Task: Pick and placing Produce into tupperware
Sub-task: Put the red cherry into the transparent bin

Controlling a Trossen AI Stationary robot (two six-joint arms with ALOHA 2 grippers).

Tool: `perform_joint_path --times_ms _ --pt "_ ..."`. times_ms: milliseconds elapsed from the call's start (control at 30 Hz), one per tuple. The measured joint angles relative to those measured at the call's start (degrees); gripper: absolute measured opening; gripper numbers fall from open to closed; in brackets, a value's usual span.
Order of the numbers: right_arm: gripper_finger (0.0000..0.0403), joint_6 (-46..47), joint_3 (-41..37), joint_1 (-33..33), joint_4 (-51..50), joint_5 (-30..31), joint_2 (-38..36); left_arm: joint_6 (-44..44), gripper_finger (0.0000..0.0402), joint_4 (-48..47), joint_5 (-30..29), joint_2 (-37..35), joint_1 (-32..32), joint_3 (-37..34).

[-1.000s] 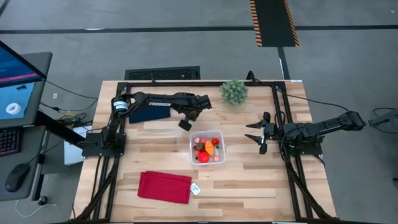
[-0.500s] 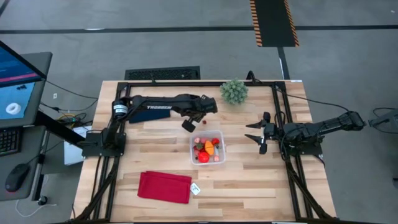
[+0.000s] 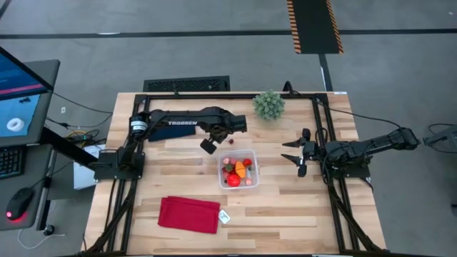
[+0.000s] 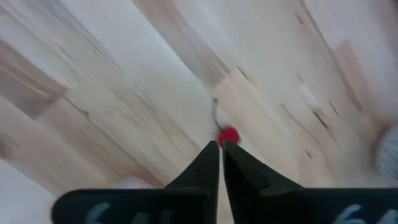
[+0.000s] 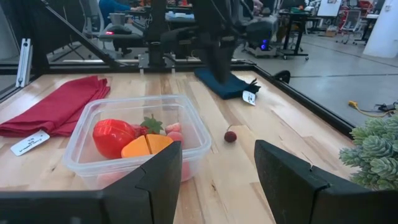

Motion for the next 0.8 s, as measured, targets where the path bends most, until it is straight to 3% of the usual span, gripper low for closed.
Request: perform_joint_path --times_ms 400,600,800 --pt "0.0224 0.00 0.00 0.00 0.01 -0.02 -0.01 1.45 0.0150 6.16 3.82 0.08 2.68 -5.97" --pt "0.0224 0.00 0.01 0.00 -0.01 -0.02 0.00 0.35 0.0165 16.92 3.98 0.17 2.90 -11.52" --pt "0.0224 0.00 0.01 -0.01 0.01 -0.02 -0.01 0.27 0.0166 16.26 3.50 0.19 3.61 -11.62"
